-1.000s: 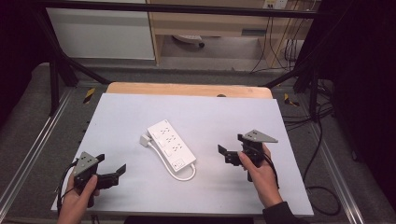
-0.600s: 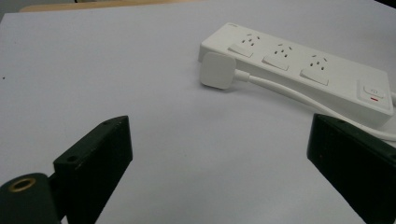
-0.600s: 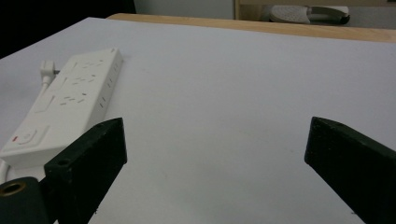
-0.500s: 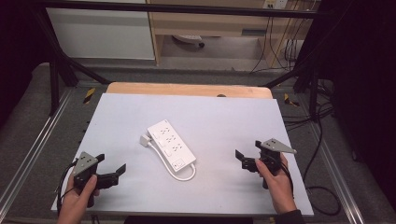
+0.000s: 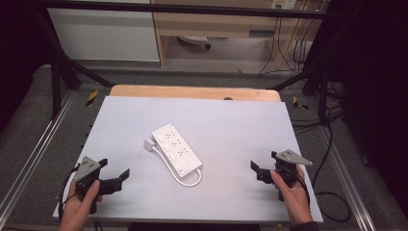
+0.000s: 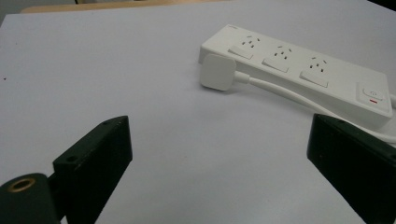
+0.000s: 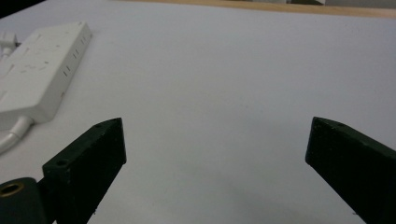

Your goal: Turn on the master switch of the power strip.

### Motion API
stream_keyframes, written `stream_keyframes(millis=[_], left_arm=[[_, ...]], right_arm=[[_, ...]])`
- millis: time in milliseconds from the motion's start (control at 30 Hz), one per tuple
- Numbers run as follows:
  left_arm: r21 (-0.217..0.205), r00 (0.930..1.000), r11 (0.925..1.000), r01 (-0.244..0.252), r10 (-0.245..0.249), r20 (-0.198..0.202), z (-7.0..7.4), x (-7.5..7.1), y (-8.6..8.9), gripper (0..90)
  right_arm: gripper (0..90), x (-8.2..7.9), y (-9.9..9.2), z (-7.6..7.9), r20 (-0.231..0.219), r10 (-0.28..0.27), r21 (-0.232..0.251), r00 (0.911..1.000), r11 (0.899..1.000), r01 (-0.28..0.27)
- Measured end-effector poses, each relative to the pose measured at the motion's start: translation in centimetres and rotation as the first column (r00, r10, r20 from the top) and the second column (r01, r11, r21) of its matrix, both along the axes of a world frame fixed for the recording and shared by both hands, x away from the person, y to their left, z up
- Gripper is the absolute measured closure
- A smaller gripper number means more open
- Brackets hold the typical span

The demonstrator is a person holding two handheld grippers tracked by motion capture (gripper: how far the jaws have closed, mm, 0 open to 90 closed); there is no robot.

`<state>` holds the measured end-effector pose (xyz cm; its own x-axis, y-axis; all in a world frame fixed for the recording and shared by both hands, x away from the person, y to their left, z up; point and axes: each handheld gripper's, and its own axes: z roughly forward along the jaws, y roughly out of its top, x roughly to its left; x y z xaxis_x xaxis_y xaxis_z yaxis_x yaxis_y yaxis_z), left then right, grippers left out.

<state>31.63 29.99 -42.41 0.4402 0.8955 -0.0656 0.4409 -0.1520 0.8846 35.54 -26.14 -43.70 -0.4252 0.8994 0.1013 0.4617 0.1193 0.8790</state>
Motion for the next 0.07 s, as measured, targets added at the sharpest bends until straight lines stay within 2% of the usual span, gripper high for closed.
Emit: stream_keyframes(millis=[67], left_arm=[[0.001, 1.0000, 1.0000, 0.002, -0.002, -0.002, -0.01, 0.03, -0.07, 6.6]], right_arm=[[5.1, 0.05, -0.09, -0.48, -0.030, -0.013, -0.029, 0.9995, 1.000, 0.012]])
